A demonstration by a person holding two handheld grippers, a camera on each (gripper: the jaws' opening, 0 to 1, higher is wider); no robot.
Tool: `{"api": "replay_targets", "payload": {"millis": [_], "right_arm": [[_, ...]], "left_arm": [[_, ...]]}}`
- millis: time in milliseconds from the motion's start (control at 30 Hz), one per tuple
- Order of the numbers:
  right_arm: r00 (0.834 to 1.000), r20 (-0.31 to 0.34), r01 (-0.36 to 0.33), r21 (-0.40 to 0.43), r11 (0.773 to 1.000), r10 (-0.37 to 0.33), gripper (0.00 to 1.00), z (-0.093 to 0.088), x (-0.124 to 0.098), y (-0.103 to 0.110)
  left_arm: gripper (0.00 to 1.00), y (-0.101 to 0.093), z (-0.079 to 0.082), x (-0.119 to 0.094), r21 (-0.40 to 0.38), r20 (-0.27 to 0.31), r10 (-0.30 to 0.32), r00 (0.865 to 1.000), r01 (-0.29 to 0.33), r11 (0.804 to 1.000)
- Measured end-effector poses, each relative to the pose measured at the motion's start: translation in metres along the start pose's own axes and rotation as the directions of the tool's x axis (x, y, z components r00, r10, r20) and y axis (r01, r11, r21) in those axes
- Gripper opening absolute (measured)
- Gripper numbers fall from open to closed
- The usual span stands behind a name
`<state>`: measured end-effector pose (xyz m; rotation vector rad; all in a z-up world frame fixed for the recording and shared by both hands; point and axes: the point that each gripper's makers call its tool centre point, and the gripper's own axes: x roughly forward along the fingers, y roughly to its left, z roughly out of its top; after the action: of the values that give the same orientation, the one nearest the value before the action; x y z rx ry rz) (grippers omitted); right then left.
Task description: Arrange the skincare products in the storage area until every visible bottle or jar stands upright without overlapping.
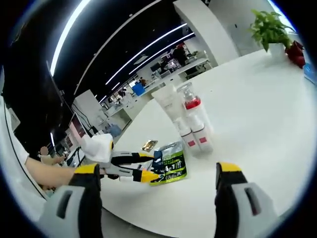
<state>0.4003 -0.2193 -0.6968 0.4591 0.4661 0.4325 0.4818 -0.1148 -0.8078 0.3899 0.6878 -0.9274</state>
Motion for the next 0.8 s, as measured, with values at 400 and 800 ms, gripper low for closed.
{"api": "replay_targets", "payload": {"millis": [400, 800], "right_arm": [[1.0, 0.007, 0.01, 0.013, 1.0, -0.01, 0.97, -0.001, 0.0, -0.002], [1.0, 0.009, 0.012, 0.014, 1.0, -0.012, 0.98, -0.001, 0.0, -0.002]], "left_arm": [[0.54, 0.008, -0.008, 0.012, 0.023, -0.033, -0.072, 0.997, 0.073, 0.997], [0.53, 0.007, -0.009, 0.008, 0.123, -0.038, -0.166, 0.985, 0.17, 0.978]]}}
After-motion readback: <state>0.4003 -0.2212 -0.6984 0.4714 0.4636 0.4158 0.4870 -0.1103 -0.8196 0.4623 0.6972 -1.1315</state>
